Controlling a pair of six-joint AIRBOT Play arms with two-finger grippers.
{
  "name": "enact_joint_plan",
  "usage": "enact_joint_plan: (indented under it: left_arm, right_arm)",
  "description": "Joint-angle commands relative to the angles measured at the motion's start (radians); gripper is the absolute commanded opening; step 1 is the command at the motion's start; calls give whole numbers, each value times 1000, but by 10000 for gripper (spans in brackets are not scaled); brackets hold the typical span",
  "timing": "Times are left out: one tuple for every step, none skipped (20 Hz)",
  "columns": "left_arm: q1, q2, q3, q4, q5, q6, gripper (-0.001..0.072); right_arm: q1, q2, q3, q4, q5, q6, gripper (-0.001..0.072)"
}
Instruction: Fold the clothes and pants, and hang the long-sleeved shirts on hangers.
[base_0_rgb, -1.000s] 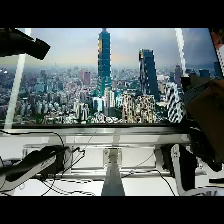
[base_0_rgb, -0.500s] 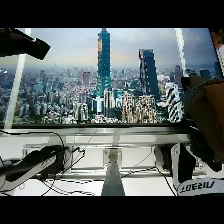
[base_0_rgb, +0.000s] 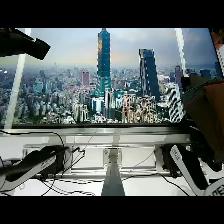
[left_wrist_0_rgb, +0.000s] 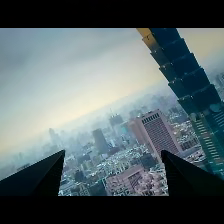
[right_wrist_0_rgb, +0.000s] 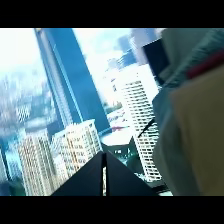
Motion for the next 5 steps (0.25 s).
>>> enact_joint_plan:
  left_arm:
    - [1, 1, 1, 0, 0, 0, 689]
    - [1, 1, 1, 0, 0, 0, 689]
    - [1, 1, 1, 0, 0, 0, 689]
    - [1, 1, 1, 0, 0, 0, 689]
    - [1, 1, 1, 0, 0, 0, 689]
  right_arm:
    - [278, -82, 0, -154, -57, -15, 9]
    - [350, -103, 0, -169, -84, -15, 9]
    - [411, -119, 0, -168, -116, -15, 9]
    - [462, -131, 0, -165, -137, -15, 9]
    - [514, -138, 0, -164, -153, -15, 9]
